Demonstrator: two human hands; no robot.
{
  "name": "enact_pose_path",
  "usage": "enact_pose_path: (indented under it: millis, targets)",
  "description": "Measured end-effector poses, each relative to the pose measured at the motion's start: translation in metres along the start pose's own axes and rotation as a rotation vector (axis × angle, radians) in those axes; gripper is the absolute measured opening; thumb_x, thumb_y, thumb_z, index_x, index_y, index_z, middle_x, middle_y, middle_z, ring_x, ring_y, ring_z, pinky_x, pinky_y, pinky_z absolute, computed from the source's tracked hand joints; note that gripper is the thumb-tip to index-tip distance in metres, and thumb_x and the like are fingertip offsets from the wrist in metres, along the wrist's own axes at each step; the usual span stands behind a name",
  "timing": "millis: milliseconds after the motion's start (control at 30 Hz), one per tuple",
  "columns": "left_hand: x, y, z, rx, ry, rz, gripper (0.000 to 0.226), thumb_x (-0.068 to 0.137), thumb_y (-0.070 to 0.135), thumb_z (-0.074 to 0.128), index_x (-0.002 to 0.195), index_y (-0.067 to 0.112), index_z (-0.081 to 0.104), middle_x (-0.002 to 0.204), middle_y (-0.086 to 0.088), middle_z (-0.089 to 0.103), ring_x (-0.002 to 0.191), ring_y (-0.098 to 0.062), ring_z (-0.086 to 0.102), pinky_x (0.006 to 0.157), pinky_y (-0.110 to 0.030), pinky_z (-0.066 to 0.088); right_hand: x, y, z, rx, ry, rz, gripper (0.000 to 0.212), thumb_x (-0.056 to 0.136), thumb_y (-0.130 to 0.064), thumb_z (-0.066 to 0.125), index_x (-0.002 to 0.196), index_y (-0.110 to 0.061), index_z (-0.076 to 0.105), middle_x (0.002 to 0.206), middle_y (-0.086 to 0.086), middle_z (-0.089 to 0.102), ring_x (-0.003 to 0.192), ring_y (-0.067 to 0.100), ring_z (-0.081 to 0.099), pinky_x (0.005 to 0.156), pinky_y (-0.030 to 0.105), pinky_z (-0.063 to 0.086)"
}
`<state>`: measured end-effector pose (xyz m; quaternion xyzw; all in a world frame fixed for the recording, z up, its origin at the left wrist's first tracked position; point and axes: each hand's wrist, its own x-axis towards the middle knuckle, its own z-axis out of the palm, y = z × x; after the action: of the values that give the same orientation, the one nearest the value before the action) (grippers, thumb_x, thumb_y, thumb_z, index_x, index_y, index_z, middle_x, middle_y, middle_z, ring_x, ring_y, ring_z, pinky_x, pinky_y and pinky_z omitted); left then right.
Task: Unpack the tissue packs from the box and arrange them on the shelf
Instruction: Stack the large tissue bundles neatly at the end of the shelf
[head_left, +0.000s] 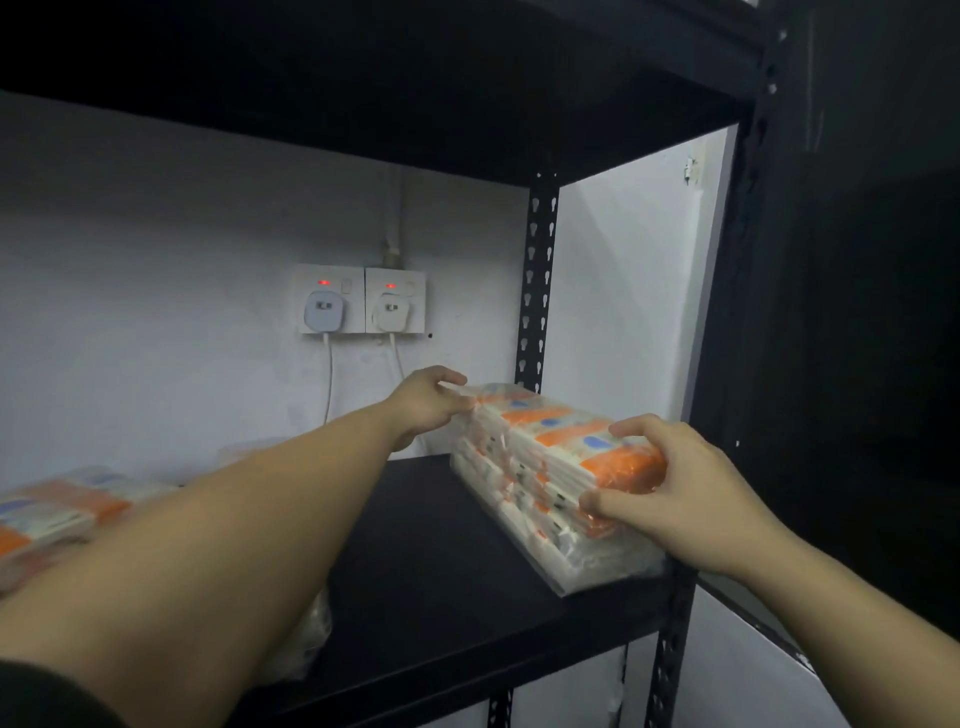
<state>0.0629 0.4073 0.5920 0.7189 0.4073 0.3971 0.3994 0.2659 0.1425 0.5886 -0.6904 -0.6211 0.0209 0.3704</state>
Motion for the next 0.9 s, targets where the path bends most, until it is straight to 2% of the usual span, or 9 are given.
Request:
enact_pose_path:
  millis: [167, 200, 300, 400, 467, 533, 633, 767, 900]
  targets:
    - [-0.003, -0.004, 0.001, 0.034, 0.016, -0.014, 0.053, 0.091, 0.024, 0.079, 0.138, 0.018, 0.056, 0.125, -0.013, 0.065, 0.116, -0.031, 0.066, 0.104, -0.044, 0.054, -0.002, 0.004, 0.001, -0.038, -0.054, 0.013, 0.074, 0.066, -0.061, 0.084, 0.131, -0.043, 0.052, 0.128, -0.012, 0.049, 0.104, 0.009, 0.058, 0.074, 0.022, 0.053]
    - [-0.004, -0.002, 0.000, 0.063, 0.023, -0.020, 0.058, 0.089, 0.027, 0.080, 0.140, 0.020, 0.053, 0.129, -0.012, 0.064, 0.117, -0.031, 0.065, 0.104, -0.043, 0.054, -0.002, 0.003, -0.001, -0.051, -0.077, 0.011, 0.076, 0.065, -0.064, 0.083, 0.131, -0.044, 0.051, 0.128, -0.012, 0.048, 0.106, 0.010, 0.057, 0.077, 0.024, 0.054]
    - [-0.011, 0.011, -0.003, 0.229, 0.036, -0.037, 0.069, 0.087, 0.037, 0.081, 0.144, 0.017, 0.047, 0.136, -0.009, 0.057, 0.124, -0.031, 0.058, 0.100, -0.036, 0.049, 0.001, -0.003, -0.006, -0.108, -0.136, -0.011, 0.092, 0.052, -0.086, 0.072, 0.133, -0.050, 0.049, 0.133, -0.013, 0.047, 0.117, 0.014, 0.055, 0.096, 0.042, 0.056]
    - [-0.025, 0.028, -0.007, 0.392, 0.024, -0.001, 0.062, 0.089, 0.042, 0.078, 0.136, 0.010, 0.055, 0.126, -0.005, 0.056, 0.120, -0.027, 0.057, 0.100, -0.036, 0.048, 0.009, -0.010, -0.008, -0.161, -0.140, -0.019, 0.095, 0.051, -0.095, 0.062, 0.134, -0.049, 0.054, 0.134, -0.011, 0.051, 0.119, 0.017, 0.056, 0.102, 0.044, 0.052]
    - [-0.033, 0.032, -0.008, 0.427, 0.007, 0.032, 0.053, 0.089, 0.045, 0.078, 0.124, 0.008, 0.065, 0.117, -0.004, 0.061, 0.113, -0.025, 0.061, 0.097, -0.037, 0.051, 0.018, -0.018, -0.009, -0.162, -0.134, 0.003, 0.083, 0.061, -0.089, 0.064, 0.132, -0.046, 0.058, 0.131, -0.009, 0.054, 0.115, 0.018, 0.059, 0.099, 0.041, 0.053]
    - [-0.037, 0.029, -0.008, 0.409, -0.028, 0.054, 0.046, 0.086, 0.047, 0.080, 0.113, 0.011, 0.072, 0.110, -0.003, 0.067, 0.105, -0.022, 0.064, 0.088, -0.033, 0.053, 0.028, -0.026, -0.010, -0.144, -0.144, 0.048, 0.069, 0.073, -0.074, 0.071, 0.133, -0.042, 0.060, 0.128, -0.009, 0.057, 0.109, 0.018, 0.062, 0.092, 0.036, 0.054]
    - [-0.044, 0.020, -0.006, 0.378, -0.068, 0.081, 0.041, 0.086, 0.045, 0.081, 0.114, 0.016, 0.075, 0.106, -0.001, 0.069, 0.098, -0.017, 0.065, 0.076, -0.025, 0.047, 0.038, -0.031, -0.008, -0.132, -0.198, 0.107, 0.062, 0.077, -0.062, 0.077, 0.133, -0.040, 0.060, 0.127, -0.006, 0.061, 0.101, 0.015, 0.065, 0.086, 0.033, 0.055]
    - [-0.049, 0.016, -0.003, 0.388, -0.099, 0.108, 0.047, 0.088, 0.046, 0.078, 0.125, 0.019, 0.072, 0.122, -0.004, 0.071, 0.109, -0.018, 0.065, 0.089, -0.025, 0.045, 0.041, -0.034, -0.006, -0.163, -0.209, 0.139, 0.063, 0.077, -0.059, 0.077, 0.135, -0.039, 0.061, 0.127, -0.005, 0.062, 0.101, 0.017, 0.066, 0.090, 0.034, 0.055]
    - [-0.058, 0.026, -0.013, 0.468, -0.121, 0.102, 0.053, 0.088, 0.049, 0.078, 0.130, 0.019, 0.068, 0.128, -0.004, 0.068, 0.106, -0.018, 0.062, 0.091, -0.025, 0.043, 0.039, -0.041, -0.009, -0.173, -0.217, 0.128, 0.069, 0.077, -0.064, 0.075, 0.139, -0.037, 0.058, 0.129, -0.004, 0.062, 0.103, 0.019, 0.066, 0.091, 0.037, 0.056]
